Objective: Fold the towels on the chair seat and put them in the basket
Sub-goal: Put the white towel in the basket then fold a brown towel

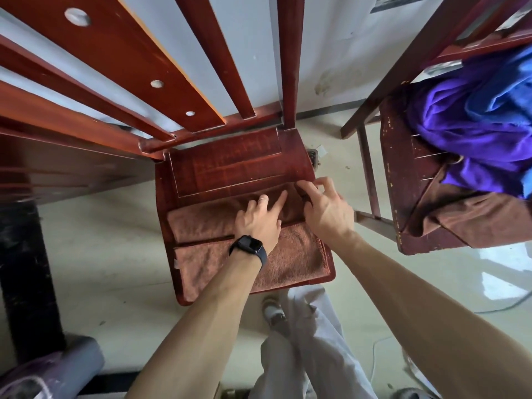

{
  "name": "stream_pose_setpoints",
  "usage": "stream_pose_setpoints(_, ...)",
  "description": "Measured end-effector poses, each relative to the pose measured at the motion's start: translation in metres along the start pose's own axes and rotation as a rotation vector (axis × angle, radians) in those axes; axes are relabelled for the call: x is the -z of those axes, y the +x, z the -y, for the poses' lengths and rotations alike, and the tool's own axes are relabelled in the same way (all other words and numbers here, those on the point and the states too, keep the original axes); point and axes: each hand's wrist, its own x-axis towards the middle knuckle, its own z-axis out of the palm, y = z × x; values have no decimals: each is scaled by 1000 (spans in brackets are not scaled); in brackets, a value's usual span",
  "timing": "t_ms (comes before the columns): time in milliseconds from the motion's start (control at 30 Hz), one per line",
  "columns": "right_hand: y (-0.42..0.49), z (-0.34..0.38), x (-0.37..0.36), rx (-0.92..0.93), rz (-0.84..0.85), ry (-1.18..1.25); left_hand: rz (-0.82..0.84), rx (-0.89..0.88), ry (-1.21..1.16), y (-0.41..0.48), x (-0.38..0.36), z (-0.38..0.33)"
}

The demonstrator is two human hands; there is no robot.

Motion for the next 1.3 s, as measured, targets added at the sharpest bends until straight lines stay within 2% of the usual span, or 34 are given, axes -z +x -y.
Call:
stream_pose_setpoints(67,6,1,1,87,9,-47,6,2,-8,1,0,0)
stream_pose_setpoints(167,14,-5,3,30,-28,24,12,2,-10,2,0,0)
stream_pose_setpoints(233,18,-12,5,-84,-91,143,18,3,-15,2,0,0)
stream_pose_setpoints(333,23,-20,10,-406,-117,402,17,-5,-13,3,0,0)
stream_pose_setpoints(400,22,-21,13,-567,-101,465,23,-7,-10,3,0,1)
stream_pose_setpoints(667,21,0,6,-524,80,452,26,-13,4,4,2,0)
stream_pose_setpoints(833,25,-1,14,-617,-42,571,29,-30,-35,3,2,4)
stream_pose_setpoints(900,11,0,17,-517,-60,494,-50,-44,-128,-2,4,11)
stream_pose_setpoints(967,-8,1,15,-316,-30,385,-161,-18,-274,-14,5,26)
stream_pose_setpoints(1033,-27,0,9,-151,62,237,-250,63,-372,-36,-2,53)
stream_pose_setpoints(1067,-34,0,5,-106,116,154,-240,122,-384,-50,-8,69)
stream_pose_setpoints(1200,-47,2,-3,-112,213,-16,-45,284,-238,-94,-30,131)
stream_pose_setpoints(1300,-46,0,0,-168,232,-50,-45,310,-166,-102,-35,155)
